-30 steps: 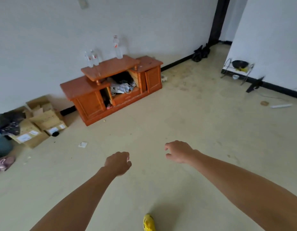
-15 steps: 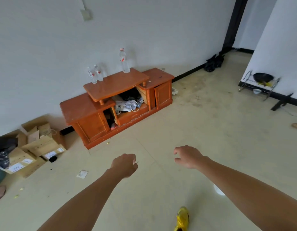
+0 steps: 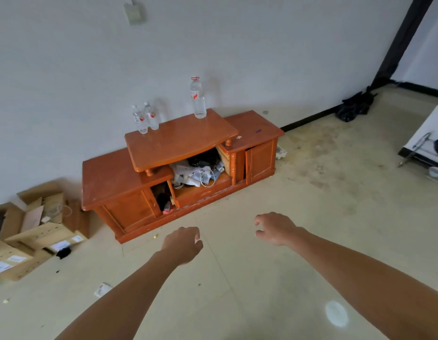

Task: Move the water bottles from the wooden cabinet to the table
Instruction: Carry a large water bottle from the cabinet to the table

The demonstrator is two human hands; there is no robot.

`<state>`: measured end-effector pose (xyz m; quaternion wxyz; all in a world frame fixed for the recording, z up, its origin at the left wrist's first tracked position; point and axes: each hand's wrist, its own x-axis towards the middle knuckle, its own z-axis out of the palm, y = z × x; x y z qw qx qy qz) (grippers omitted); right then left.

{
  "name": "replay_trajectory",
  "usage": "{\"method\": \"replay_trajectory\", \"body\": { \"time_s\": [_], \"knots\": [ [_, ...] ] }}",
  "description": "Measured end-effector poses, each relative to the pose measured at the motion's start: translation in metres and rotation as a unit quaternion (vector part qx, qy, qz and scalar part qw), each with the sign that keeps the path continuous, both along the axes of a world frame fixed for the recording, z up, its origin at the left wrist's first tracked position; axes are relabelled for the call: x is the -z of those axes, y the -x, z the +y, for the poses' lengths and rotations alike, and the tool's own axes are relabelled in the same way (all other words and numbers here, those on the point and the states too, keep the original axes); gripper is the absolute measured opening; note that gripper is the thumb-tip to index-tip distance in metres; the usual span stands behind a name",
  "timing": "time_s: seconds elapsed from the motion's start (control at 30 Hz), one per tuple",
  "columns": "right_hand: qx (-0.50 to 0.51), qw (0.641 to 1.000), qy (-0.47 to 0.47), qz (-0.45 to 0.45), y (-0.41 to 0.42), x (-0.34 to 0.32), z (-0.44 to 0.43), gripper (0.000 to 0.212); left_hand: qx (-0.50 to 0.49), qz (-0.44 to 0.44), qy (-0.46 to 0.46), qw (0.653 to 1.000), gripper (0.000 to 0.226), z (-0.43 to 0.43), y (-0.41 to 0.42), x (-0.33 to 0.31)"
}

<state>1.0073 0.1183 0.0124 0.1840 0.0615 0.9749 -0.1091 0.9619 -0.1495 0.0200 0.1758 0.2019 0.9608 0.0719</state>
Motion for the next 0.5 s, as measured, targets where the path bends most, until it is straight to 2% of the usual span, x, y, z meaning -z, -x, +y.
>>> {"method": "replay_trajectory", "body": {
  "time_s": [0.27, 0.5],
  "knots": [
    [-0.021, 1.0, 0.001, -0.003, 0.208, 0.027, 0.048, 0.041, -0.026, -0.017, 0.02, 0.999, 0.028, 0.044, 0.213, 0.031],
    [0.016, 0.999, 0.008, 0.035, 0.367, -0.008, 0.102, 0.04, -0.003, -0.009, 0.024, 1.0, 0.028, 0.109, 0.398, 0.004]
  ]
}}
